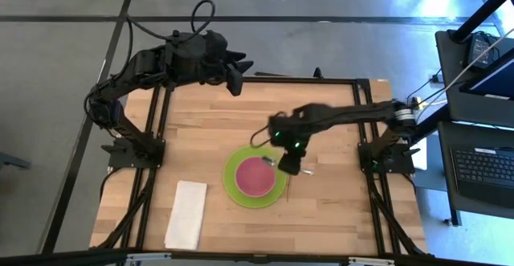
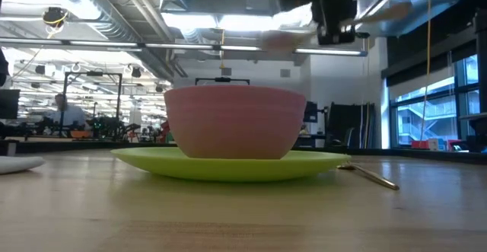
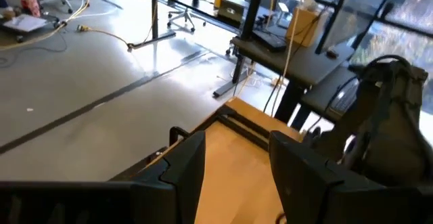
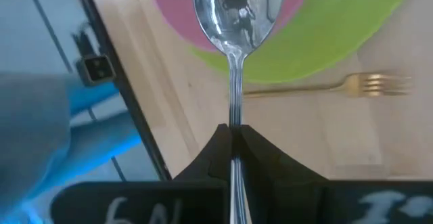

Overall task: Set table place
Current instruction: Put the silver spoon into the pink bowl

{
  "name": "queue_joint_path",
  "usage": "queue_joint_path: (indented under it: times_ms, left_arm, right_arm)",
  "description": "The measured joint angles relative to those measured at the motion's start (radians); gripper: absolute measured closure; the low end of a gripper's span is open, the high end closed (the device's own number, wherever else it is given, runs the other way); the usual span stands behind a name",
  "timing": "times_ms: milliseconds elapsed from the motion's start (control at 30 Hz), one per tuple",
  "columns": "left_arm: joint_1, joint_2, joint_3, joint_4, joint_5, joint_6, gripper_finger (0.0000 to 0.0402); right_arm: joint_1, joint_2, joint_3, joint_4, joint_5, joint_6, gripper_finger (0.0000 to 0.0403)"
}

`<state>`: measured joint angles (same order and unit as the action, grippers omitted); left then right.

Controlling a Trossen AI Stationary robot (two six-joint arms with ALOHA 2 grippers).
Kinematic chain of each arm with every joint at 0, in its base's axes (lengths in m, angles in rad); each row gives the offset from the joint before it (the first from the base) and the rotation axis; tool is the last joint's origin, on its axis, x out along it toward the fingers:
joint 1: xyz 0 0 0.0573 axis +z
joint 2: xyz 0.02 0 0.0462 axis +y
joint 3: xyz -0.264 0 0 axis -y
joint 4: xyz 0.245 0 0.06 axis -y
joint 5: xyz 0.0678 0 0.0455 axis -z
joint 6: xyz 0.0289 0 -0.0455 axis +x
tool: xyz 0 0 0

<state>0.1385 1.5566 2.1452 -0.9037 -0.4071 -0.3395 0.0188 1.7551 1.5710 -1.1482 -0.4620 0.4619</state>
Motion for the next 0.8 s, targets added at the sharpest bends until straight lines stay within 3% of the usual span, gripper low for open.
queue_joint_path:
  times_ms: [167, 367, 600, 800]
  left_arm:
    - [-0.035, -0.026, -0.002, -0.068, -0.013, 0.050, 0.0245]
    - [-0.054, -0.094, -0.001, -0.093, -0.172, 0.089, 0.0245]
    - [-0.054, -0.150, 0.000, -0.126, -0.186, 0.089, 0.0245]
    - [-0.054, -0.153, 0.000, -0.140, -0.186, 0.088, 0.0245]
  right_arm:
    - [0.004, 0.111, 0.003, 0.006, -0.006, 0.011, 0.0385]
    - [0.028, 0.178, 0.004, 0.116, -0.042, 0.091, 0.0385]
    - [0.045, 0.224, 0.014, 0.141, -0.056, 0.164, 0.0385]
    - [0.048, 0.261, 0.170, 0.141, -0.048, 0.173, 0.0385]
